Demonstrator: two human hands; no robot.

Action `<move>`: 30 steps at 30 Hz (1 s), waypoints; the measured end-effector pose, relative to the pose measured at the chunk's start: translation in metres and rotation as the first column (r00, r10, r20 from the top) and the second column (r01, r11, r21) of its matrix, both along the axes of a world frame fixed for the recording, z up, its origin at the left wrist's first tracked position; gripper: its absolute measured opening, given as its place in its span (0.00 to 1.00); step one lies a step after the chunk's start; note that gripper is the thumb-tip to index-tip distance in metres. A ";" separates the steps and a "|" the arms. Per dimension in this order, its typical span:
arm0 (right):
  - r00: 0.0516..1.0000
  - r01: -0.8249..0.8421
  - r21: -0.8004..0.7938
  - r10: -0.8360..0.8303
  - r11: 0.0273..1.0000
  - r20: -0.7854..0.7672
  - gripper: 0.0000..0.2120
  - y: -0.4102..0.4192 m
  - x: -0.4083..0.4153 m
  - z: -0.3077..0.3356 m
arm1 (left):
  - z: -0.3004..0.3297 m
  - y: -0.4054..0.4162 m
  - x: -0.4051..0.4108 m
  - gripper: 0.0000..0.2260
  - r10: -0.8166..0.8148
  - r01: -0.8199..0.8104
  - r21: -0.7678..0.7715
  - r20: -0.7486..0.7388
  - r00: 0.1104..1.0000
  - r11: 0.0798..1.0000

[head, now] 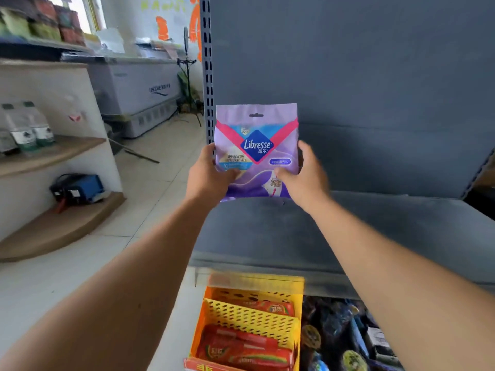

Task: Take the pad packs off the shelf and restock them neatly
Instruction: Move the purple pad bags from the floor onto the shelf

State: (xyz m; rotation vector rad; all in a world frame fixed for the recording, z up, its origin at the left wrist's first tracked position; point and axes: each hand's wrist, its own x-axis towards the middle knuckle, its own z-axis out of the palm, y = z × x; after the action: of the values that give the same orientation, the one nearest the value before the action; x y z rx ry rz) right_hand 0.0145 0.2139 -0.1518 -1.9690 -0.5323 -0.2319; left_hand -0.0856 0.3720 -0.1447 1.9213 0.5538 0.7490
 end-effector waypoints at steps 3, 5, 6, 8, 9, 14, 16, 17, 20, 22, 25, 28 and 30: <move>0.999 0.012 -0.014 -0.011 1.000 0.038 0.32 0.019 0.020 -0.016 | -0.017 0.017 0.025 0.28 0.025 -0.025 0.023 0.007 1.000 0.999; 0.999 0.010 -0.054 -0.008 0.998 0.048 0.31 0.028 0.026 -0.028 | -0.026 0.025 0.036 0.28 0.036 -0.035 0.038 -0.021 0.999 0.999; 0.999 0.006 -0.080 -0.003 0.997 0.049 0.31 0.030 0.029 -0.034 | -0.031 0.028 0.040 0.28 0.035 -0.033 0.042 -0.046 0.998 0.999; 0.999 0.002 -0.115 0.004 0.993 0.054 0.31 0.033 0.033 -0.044 | -0.040 0.031 0.045 0.27 0.034 -0.030 0.053 -0.076 0.996 0.998; 0.998 0.003 -0.117 0.004 0.993 0.062 0.30 0.034 0.036 -0.046 | -0.042 0.032 0.046 0.26 0.035 -0.030 0.067 -0.073 0.997 0.997; 0.993 0.023 -0.103 -0.011 0.994 0.117 0.28 0.041 0.045 -0.045 | -0.043 0.035 0.057 0.28 0.036 -0.032 0.108 -0.035 0.999 0.994; 0.992 0.026 -0.120 -0.011 0.992 0.122 0.26 0.045 0.046 -0.046 | -0.044 0.038 0.063 0.27 0.051 -0.046 0.118 -0.037 0.998 0.992; 0.992 0.032 -0.124 -0.016 0.992 0.123 0.25 0.047 0.047 -0.048 | -0.045 0.039 0.065 0.27 0.057 -0.051 0.127 -0.040 0.998 0.991; 0.992 0.048 -0.128 -0.032 0.991 0.122 0.24 0.048 0.050 -0.052 | -0.049 0.040 0.071 0.26 0.069 -0.059 0.147 -0.060 0.996 0.987; 0.993 0.043 -0.134 -0.027 0.990 0.119 0.23 0.049 0.052 -0.053 | -0.051 0.042 0.074 0.25 0.074 -0.061 0.156 -0.077 0.994 0.986; 0.994 0.041 -0.145 -0.026 0.989 0.105 0.23 0.049 0.052 -0.053 | -0.052 0.042 0.074 0.26 0.072 -0.053 0.176 -0.104 0.992 0.983; 0.996 0.041 -0.156 -0.028 0.987 0.084 0.24 0.049 0.051 -0.052 | -0.051 0.042 0.071 0.26 0.051 -0.024 0.171 -0.154 0.987 0.985; 0.997 0.041 -0.172 -0.029 0.984 0.070 0.25 0.048 0.048 -0.051 | -0.052 0.042 0.068 0.26 0.036 -0.006 0.163 -0.179 0.983 0.987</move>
State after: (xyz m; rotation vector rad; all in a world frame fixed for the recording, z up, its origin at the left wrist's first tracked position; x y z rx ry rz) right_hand 0.0628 0.2619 -0.2028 -2.1472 -0.5779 -0.2831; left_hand -0.0176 0.4144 -0.1971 2.1521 0.6428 0.6521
